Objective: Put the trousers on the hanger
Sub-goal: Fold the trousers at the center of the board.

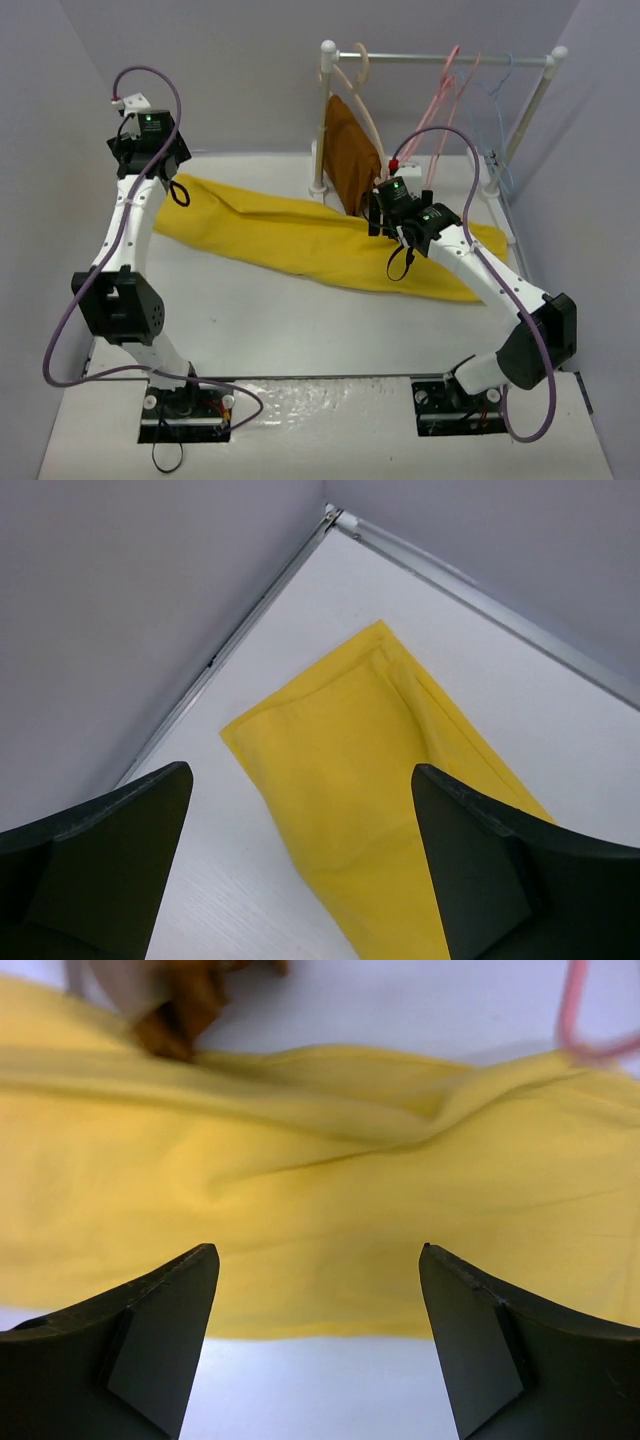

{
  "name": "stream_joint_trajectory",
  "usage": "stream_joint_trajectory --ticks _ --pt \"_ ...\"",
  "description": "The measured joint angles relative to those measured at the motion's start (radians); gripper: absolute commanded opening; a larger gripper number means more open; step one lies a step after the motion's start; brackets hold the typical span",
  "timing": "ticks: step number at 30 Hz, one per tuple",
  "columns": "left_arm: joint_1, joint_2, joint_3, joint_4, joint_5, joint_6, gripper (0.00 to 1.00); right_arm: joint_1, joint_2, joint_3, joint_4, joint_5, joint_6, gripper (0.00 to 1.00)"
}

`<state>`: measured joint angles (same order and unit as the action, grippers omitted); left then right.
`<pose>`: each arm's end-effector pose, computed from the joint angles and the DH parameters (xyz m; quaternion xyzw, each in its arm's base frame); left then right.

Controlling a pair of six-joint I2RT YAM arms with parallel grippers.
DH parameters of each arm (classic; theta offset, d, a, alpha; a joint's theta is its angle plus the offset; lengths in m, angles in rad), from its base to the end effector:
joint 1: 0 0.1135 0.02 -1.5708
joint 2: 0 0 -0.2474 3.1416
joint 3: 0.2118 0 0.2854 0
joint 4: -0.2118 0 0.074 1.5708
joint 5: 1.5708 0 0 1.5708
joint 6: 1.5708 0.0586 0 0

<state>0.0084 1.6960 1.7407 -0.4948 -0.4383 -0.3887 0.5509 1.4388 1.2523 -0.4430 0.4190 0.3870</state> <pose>0.4411 0.0286 0.3761 -0.2764 0.7878 0.0828 0.5442 0.3327 0.1764 0.2909 0.0226 0.8766 0.0351 0.4794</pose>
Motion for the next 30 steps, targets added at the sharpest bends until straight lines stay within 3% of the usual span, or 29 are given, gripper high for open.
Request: stream_joint_trajectory --ticks 7,13,19,26,30 --pt "0.001 -0.439 -0.326 -0.054 0.137 -0.055 0.97 0.181 0.045 -0.101 0.066 -0.079 0.057 0.77" --pt "0.0 -0.733 -0.67 -0.16 0.226 -0.057 0.97 0.239 0.167 -0.096 0.173 -0.101 0.057 0.76" --pt "0.0 -0.949 -0.878 -0.21 0.296 -0.064 0.97 0.253 0.315 -0.038 0.304 -0.123 0.035 0.72" --pt "0.0 -1.054 -0.936 -0.253 0.326 -0.077 0.97 0.254 0.523 0.03 0.437 -0.157 0.005 0.68" --pt "0.0 -1.056 -0.936 -0.275 0.326 -0.086 0.97 0.257 0.525 -0.064 0.547 -0.184 0.014 0.68"
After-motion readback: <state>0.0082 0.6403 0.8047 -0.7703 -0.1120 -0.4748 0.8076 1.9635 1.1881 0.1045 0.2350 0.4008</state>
